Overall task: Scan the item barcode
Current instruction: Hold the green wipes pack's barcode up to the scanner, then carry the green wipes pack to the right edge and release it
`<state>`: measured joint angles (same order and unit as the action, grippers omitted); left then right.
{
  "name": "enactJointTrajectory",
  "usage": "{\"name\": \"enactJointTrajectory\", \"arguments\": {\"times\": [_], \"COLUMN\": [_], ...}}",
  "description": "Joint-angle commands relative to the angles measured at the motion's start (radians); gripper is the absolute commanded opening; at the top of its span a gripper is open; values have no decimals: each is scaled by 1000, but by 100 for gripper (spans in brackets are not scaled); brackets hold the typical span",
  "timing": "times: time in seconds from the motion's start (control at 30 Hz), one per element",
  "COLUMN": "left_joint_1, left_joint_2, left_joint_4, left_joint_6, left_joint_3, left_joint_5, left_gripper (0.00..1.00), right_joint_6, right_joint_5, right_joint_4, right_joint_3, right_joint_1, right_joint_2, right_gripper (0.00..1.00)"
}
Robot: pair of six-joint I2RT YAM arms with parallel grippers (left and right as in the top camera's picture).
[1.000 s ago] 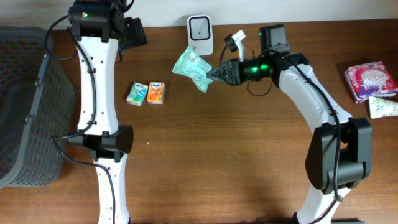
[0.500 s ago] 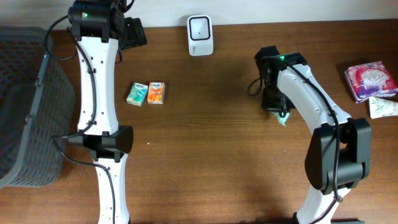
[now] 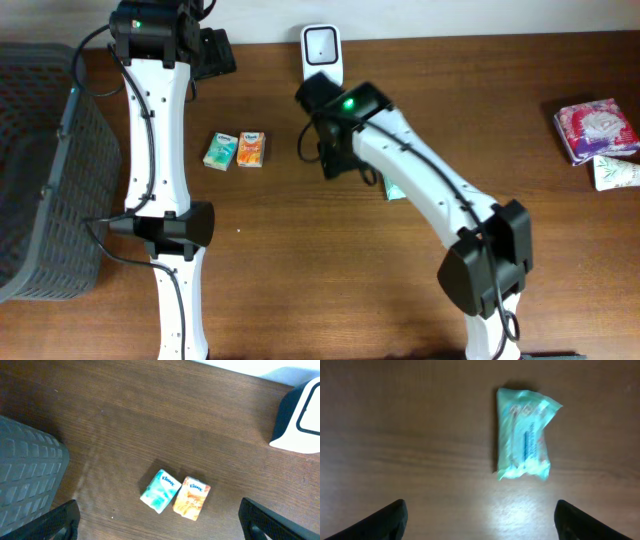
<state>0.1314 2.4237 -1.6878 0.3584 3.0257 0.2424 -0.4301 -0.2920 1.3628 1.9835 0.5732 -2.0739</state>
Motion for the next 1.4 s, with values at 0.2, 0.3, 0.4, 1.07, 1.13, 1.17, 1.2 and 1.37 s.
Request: {"name": "enactJointTrajectory", "arguments": {"times": [0.2, 0.3, 0.4, 1.07, 1.13, 1.17, 1.2, 1.37], "left_joint_1": [4, 4, 4, 3, 3, 3, 3, 4], "left_joint_2": [-4, -4, -4, -4, -4, -4, -4, -4], "left_joint_4": [0, 0, 0, 0, 0, 0, 0, 0], "left_joint_6": [-5, -5, -5, -5, -5, -5, -5, -5], "left_joint_3": [2, 2, 2, 2, 2, 2, 2, 2], "left_joint_5": [0, 0, 0, 0, 0, 0, 0, 0], "left_gripper": [99, 99, 99, 99, 99, 99, 99, 99], "right_joint_6": [371, 370, 370, 4, 2, 2, 1, -117], "right_joint_5": [308, 315, 341, 386, 380, 329, 309, 314], "right_joint_4": [-212, -391, -455, -1607, -1548, -1493, -1470, -1452], "right_joint_3": [-202, -354, -398, -97, -97, -97, -97, -73], "right_joint_1": [-319, -313, -312, -212, -212, -212, -212, -212], "right_joint_2": [-63, -75, -76, -320, -323, -323, -323, -323], "right_gripper": [77, 74, 17, 6, 6, 6, 6, 6]}}
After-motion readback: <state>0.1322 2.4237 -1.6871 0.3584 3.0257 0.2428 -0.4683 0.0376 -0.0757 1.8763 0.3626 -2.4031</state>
